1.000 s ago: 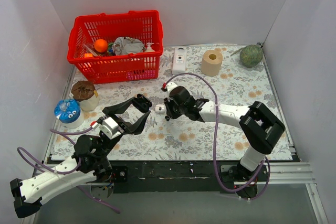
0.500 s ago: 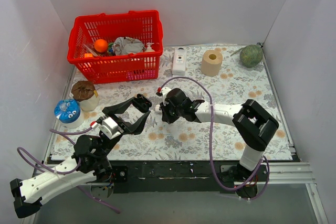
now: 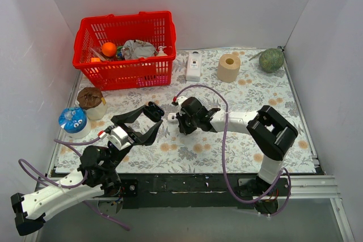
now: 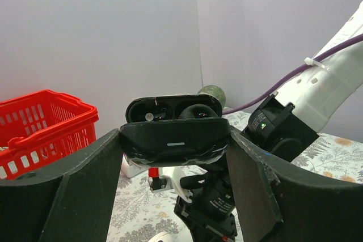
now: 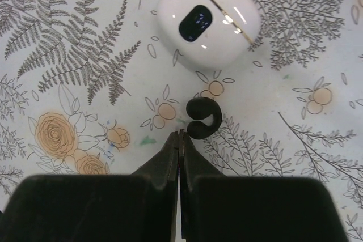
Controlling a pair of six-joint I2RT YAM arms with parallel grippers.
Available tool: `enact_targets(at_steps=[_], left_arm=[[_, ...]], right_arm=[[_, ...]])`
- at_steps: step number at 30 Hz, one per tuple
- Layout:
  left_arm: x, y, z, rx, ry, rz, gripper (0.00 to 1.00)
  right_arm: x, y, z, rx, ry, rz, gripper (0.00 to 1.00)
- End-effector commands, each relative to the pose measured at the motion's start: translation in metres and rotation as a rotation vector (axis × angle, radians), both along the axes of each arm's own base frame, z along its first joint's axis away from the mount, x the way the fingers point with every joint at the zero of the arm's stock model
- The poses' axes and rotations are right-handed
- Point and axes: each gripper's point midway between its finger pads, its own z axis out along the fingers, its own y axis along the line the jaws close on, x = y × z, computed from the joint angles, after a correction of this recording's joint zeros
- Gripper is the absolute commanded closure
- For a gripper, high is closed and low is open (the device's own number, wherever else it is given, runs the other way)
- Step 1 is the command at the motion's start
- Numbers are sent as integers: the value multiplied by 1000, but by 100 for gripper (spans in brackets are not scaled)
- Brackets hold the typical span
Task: Insert the wireless bluetooth earbuds into the charging case
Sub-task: Adjust the earbud at the center of the board.
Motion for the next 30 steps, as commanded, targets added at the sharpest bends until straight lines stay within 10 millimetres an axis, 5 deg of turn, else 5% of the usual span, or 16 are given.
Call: enact_targets(at_steps=[1,11,15,19,23,30], left_arm=[[-1,1,6,-3,-10,1,100],[0,1,6,-6,-4,2,100],[0,1,5,-2,-3,7,100],[0,1,4,-5,-1,3,100],[0,0,3,-8,-2,-1,100],[-1,-1,4,-9,8,-10,100]], right_arm=[[13,-30,-12,-85,-26,-68,99],[41,-59,-8,-113,-71,-161,99],[40,-57,8,-71,-98,-155,99],[36,-40,34,35,-130,-141,95],[8,-3,55,147,-111,-18,96],[-6,22,30,122,-14,51,99]])
